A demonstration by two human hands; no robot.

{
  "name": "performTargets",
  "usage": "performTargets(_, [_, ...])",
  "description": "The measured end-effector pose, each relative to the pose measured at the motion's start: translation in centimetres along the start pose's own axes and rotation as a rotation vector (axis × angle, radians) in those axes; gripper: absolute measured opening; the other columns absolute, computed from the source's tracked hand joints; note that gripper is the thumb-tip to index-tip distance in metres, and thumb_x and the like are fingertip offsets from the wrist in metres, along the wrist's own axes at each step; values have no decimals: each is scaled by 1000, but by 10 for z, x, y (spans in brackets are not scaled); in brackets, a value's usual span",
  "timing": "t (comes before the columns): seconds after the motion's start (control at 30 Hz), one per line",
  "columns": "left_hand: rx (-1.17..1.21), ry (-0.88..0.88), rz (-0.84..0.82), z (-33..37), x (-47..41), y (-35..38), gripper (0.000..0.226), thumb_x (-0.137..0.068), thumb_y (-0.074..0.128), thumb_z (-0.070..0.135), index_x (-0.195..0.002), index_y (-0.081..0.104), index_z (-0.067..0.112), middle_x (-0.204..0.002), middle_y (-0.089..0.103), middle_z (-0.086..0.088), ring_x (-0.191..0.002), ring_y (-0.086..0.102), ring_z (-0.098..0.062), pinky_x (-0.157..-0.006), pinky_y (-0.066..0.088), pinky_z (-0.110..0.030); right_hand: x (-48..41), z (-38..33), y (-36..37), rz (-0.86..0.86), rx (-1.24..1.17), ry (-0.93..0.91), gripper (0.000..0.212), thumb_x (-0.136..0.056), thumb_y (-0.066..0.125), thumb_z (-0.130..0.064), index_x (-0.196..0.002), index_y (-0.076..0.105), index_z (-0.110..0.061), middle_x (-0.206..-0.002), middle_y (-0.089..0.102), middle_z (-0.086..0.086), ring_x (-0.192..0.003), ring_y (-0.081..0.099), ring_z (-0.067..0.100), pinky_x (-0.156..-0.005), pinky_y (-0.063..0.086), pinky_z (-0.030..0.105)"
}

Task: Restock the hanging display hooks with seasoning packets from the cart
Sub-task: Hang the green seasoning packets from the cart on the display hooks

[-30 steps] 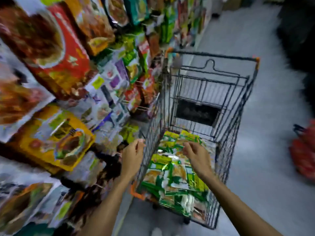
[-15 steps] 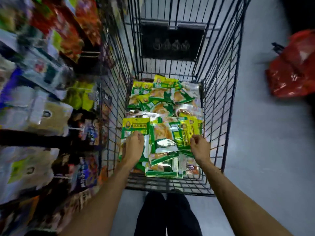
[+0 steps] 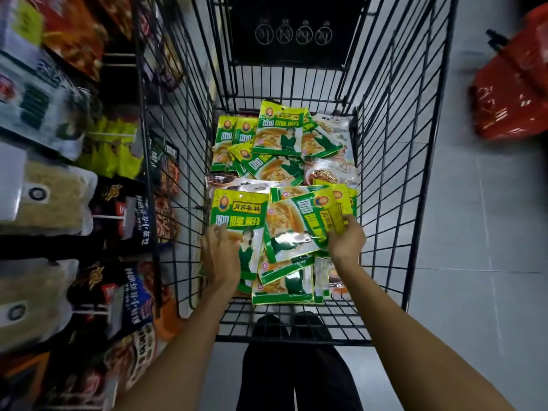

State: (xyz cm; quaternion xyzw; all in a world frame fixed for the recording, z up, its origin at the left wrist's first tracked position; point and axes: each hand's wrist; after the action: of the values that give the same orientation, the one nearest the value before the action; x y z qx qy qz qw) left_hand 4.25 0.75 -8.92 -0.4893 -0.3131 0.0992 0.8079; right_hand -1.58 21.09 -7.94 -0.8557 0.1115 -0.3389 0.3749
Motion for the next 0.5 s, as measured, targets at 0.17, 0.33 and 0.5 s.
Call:
performTargets(0.17, [54,-81,-7,-8,-6,-6,70,-81,72,27,-138,36,7,-141,36,-15,-127,39,-33,-97,41,-48,-23,-9,-19,1,-32,-220,27,-85,57,11,-108,68,3,-111,64,18,-105,60,31,-80,41,11])
performTargets(0.33, [138,-148,-15,-5,-8,-5,78,-81,72,28,-143,28,5,-143,36,-19,-130,36,-35,-102,37,-51,-27,-25,-14,-174,-424,-13,41,-81,74,-7,-119,60,-10,-119,58,13,-109,58,30,-93,52,42])
performTargets(0.5, [80,-144,99,8,-5,-9,78,-76,77,29,-137,35,3,-134,45,-18,-123,42,-33,-99,40,-44,-11,-18,9,-192,-716,409,79,-76,79,-13,-141,37,5,-147,39,20,-132,42,36,-110,36,48])
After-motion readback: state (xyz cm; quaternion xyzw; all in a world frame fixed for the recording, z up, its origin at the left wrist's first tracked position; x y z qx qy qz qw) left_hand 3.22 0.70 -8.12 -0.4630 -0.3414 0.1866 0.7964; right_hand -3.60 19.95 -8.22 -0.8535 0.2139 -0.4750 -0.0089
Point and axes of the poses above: each hand's wrist, its own x-axis away from the middle knuckle, its own y-axis out of the palm, z = x × y
